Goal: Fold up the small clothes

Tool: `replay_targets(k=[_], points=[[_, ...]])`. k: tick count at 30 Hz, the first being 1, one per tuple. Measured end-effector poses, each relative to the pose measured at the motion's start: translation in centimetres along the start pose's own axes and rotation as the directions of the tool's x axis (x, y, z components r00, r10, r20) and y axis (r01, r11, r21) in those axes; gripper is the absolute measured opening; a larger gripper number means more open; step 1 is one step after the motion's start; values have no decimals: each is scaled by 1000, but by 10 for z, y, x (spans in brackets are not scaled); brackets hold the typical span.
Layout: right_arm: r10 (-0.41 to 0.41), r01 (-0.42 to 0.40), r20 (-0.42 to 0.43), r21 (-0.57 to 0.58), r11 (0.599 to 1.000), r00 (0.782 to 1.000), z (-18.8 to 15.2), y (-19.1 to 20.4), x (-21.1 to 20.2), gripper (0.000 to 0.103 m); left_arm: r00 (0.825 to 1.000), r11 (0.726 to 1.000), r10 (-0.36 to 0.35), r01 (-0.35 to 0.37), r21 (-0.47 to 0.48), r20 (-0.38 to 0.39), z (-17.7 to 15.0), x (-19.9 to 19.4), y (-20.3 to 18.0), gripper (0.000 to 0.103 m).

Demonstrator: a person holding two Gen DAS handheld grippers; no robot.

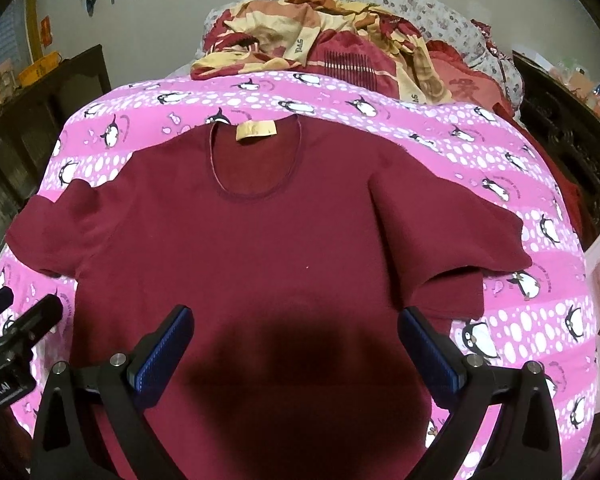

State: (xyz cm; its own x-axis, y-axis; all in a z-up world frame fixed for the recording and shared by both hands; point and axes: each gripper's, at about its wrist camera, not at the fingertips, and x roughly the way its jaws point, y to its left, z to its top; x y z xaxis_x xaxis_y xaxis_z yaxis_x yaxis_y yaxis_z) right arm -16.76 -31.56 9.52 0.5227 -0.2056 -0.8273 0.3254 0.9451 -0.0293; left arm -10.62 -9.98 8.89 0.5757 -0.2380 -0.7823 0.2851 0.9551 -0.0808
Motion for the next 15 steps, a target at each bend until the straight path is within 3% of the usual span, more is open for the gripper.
replay_targets(k=[15], points=[[9,-9,-19,-7,1000,1000,2,5,13,103,1000,1000,27,-27,7,-7,2,11,4,103]])
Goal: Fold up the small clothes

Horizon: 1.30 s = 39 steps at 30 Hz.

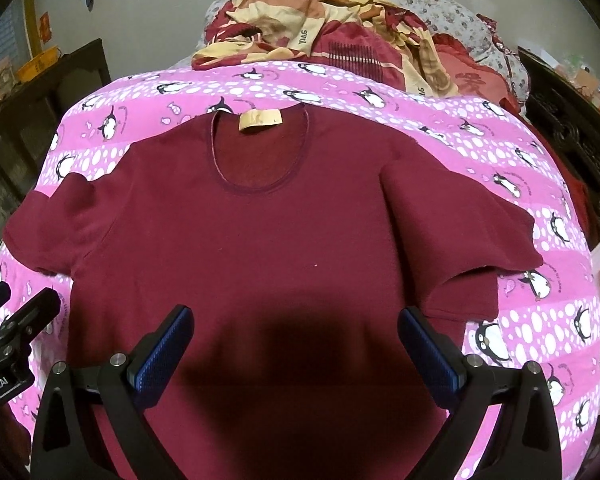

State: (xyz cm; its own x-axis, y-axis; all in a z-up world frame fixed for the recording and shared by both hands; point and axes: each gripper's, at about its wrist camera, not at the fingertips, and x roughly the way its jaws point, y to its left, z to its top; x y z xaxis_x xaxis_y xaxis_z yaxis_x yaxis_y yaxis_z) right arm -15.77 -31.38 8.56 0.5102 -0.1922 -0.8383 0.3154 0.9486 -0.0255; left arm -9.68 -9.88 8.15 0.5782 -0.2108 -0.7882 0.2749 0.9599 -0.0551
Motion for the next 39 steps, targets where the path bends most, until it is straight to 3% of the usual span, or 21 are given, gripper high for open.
replay_targets(k=[39], points=[[44,-47,-45,-69,997,998,10,39,28,103,997,994,74,-74,-84,-9,12,11,54,103]])
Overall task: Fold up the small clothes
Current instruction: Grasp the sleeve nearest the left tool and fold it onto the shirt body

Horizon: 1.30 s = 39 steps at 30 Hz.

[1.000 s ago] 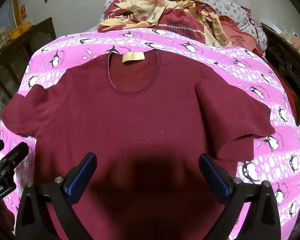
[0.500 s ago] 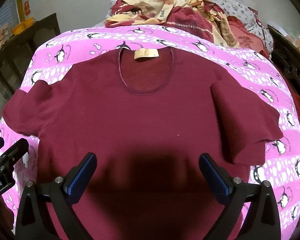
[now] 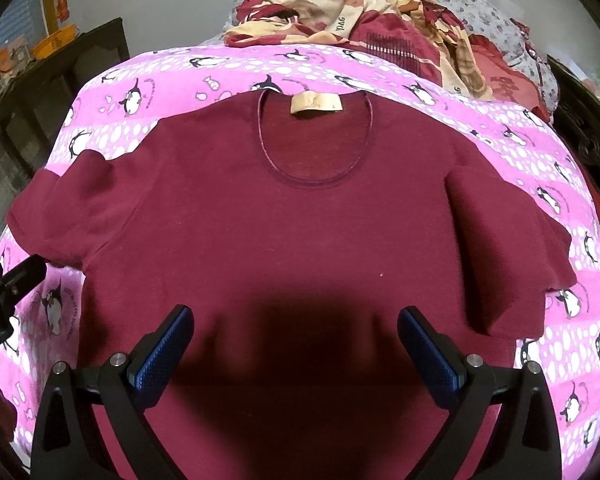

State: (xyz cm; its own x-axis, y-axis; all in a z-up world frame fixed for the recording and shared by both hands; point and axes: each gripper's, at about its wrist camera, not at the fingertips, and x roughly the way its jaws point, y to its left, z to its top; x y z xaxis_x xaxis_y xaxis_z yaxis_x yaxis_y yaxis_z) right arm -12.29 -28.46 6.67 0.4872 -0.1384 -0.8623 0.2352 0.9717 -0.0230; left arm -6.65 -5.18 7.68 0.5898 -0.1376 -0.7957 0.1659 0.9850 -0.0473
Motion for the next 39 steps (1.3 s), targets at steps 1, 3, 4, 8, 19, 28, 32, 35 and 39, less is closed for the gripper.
replay_targets(k=[1,3,4,8,19,28,32,35,39], points=[[1,-1,-1,-1,1000,1000,1,1,0,103,1000,1000,1,-1,-3,-1,0,0,1,103],[3,-3,-3,-3,1000,1000,1,3,1,103,1000,1000,4,-4,-8,-1,1,1,5,103],[4,-4,-4,-4,1000,1000,0,4,2,103,1000,1000,6,-6,-8,-1,1,1,6,103],[7,-7,-7,-21,1000,1000,0,8,3,103,1000,1000,8,-8,-15,0,4,1,14,103],[31,-32,-35,-15,999,999,-2,9,9,103,998,965,64,-64,-255,-8,40,24,120,103],[33,-36,-64,-43,998,997,-3,15,17,103,997,880,66,-72,-469,-29,68,74,206,77],[37,-40,-79,-33,999,996,-2,12,22,103,996,855,81,-85,-511,-31,73,90,219,77],[33,-36,-86,-27,999,996,-2,10,24,103,994,875,110,-99,-474,-5,80,95,215,59],[36,-38,-90,-12,999,995,-2,6,26,103,997,905,79,-81,-418,-22,89,105,209,12]])
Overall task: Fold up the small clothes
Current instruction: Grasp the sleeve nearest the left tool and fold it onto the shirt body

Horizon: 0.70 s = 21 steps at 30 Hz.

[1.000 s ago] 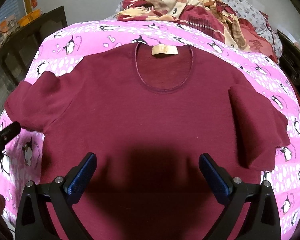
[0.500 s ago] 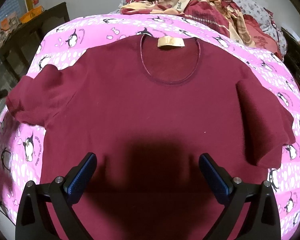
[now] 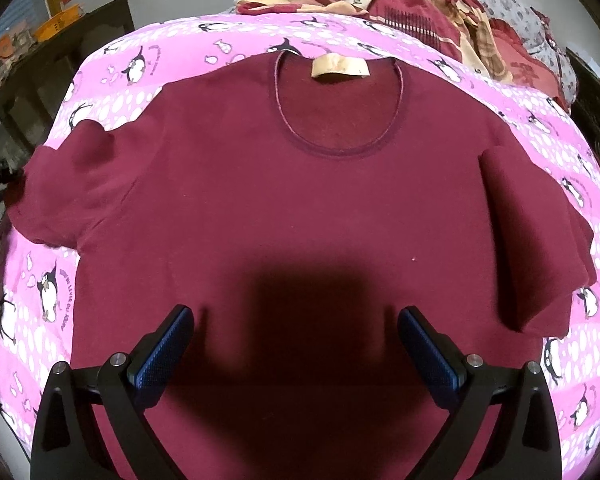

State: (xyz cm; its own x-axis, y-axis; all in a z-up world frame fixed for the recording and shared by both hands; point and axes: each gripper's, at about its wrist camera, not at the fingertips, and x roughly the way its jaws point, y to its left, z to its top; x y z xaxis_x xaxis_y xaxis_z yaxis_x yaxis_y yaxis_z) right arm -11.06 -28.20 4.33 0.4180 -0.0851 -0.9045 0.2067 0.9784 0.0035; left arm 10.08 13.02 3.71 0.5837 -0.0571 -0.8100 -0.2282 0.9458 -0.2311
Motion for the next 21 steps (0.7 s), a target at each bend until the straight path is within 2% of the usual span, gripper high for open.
replay_targets(k=[2,5,8,10,15,18,21], points=[[2,-2,3,6,1000,1000,-1,-2,-2,103,1000,1000,10,-10,15,12,1,-5,-4,10],[3,-3,17,17,1000,1000,0,-7,-8,103,997,998,-27,23,61,68,-3,-33,-21,10],[0,-1,33,39,999,999,2,-15,-14,103,987,987,-106,89,130,124,-12,-72,-49,9],[2,-4,43,63,998,999,2,-23,-19,103,972,968,-186,156,199,141,-24,-100,-76,9],[-3,-4,62,103,995,998,-1,-39,-30,103,933,896,-337,277,347,124,-67,-145,-143,9],[-17,8,73,125,992,997,-2,-51,-36,103,916,828,-399,336,449,50,-111,-154,-188,9],[-26,13,83,158,987,996,-3,-66,-42,103,912,779,-409,369,507,-37,-159,-146,-222,9]])
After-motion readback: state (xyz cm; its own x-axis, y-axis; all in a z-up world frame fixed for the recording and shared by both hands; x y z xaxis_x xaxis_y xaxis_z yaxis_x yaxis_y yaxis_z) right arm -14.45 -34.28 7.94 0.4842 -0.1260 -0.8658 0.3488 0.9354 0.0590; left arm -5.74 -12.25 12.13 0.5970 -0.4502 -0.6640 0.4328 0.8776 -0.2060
